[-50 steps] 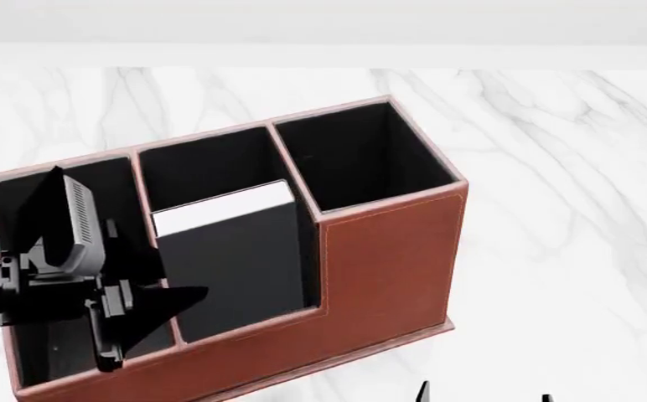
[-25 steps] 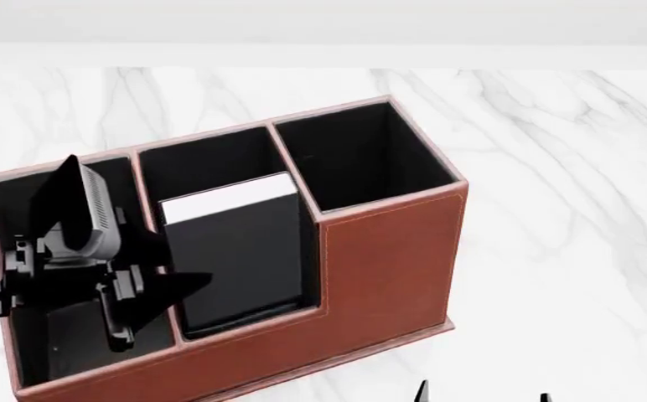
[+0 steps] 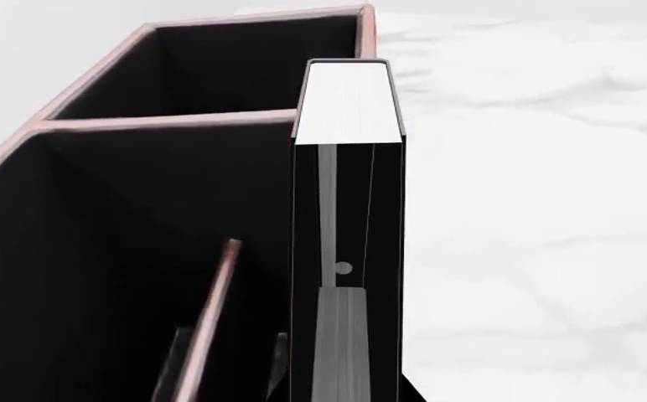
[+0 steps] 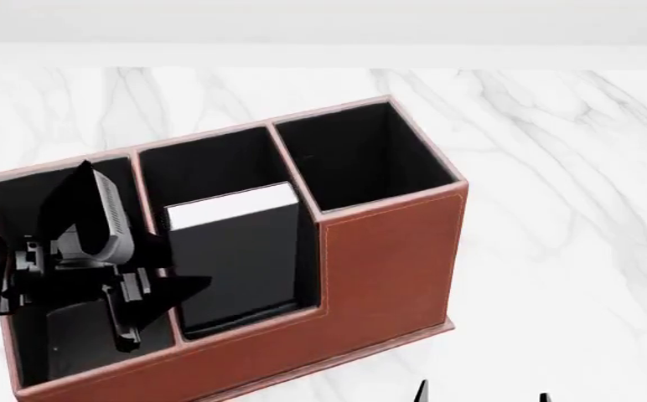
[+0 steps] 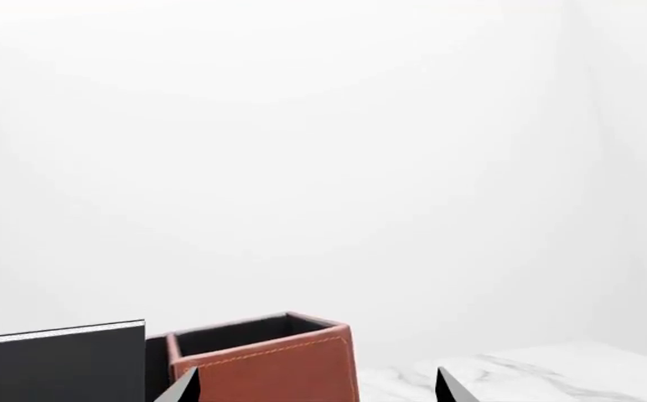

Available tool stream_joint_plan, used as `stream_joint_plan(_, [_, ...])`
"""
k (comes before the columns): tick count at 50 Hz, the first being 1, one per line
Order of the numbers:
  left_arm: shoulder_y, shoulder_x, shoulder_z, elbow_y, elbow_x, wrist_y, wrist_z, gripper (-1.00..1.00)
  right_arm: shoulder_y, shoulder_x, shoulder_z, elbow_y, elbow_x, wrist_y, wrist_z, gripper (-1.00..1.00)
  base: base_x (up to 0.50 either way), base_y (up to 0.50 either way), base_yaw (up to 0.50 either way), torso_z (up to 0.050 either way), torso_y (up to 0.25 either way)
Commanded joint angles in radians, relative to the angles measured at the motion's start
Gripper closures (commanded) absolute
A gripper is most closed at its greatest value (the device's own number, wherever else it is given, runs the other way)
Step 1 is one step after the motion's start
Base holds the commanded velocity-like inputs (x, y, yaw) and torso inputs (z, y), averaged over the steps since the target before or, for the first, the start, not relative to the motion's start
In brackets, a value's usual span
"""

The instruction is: Pick up the book and place it in the back compartment of the caddy.

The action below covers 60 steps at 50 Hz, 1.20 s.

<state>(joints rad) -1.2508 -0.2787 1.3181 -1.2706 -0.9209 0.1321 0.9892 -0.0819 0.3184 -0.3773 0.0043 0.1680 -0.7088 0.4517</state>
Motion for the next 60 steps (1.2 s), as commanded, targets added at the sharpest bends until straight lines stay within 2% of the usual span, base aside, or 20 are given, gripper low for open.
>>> stream_joint_plan(1, [-0.001, 0.034, -0.162, -0.037, 0.067, 0.005, 0.013, 1.0, 0.001, 0.001, -0.002, 0.001, -0.001, -0.001, 0.003, -1.0, 0.0, 0.0, 0.0, 0.0, 0.0])
stream_joint_plan(12, [0.012, 0.046, -0.347, -0.038, 0.261, -0.025, 0.005, 1.0, -0.001, 0.003, -0.003, -0.003, -0.002, -0.001, 0.005, -1.0, 0.0, 0.0, 0.0, 0.001, 0.002])
stream_joint_plan(29, [0.048, 0.072, -0.78, -0.038, 0.642, -0.043, -0.012, 1.0, 0.004, 0.003, -0.01, 0.005, 0.004, -0.004, 0.002, -1.0, 0.0, 0.0, 0.0, 0.0, 0.001])
stream_joint_plan(34, [0.053, 0.078, -0.871, -0.038, 0.728, -0.05, -0.004, 1.0, 0.005, 0.004, -0.012, 0.007, 0.006, -0.003, 0.002, -1.0, 0.0, 0.0, 0.0, 0.0, 0.0])
stream_joint_plan(46, [0.064, 0.096, -0.992, -0.038, 0.86, -0.086, 0.013, 1.0, 0.005, 0.006, -0.014, 0.006, 0.007, -0.002, 0.004, -1.0, 0.0, 0.0, 0.0, 0.001, 0.002])
stream_joint_plan(60, [0.053, 0.107, -1.02, -0.038, 0.912, -0.133, 0.022, 1.0, 0.006, 0.007, -0.016, 0.008, 0.008, -0.004, 0.006, -1.0, 0.0, 0.0, 0.0, 0.0, 0.001])
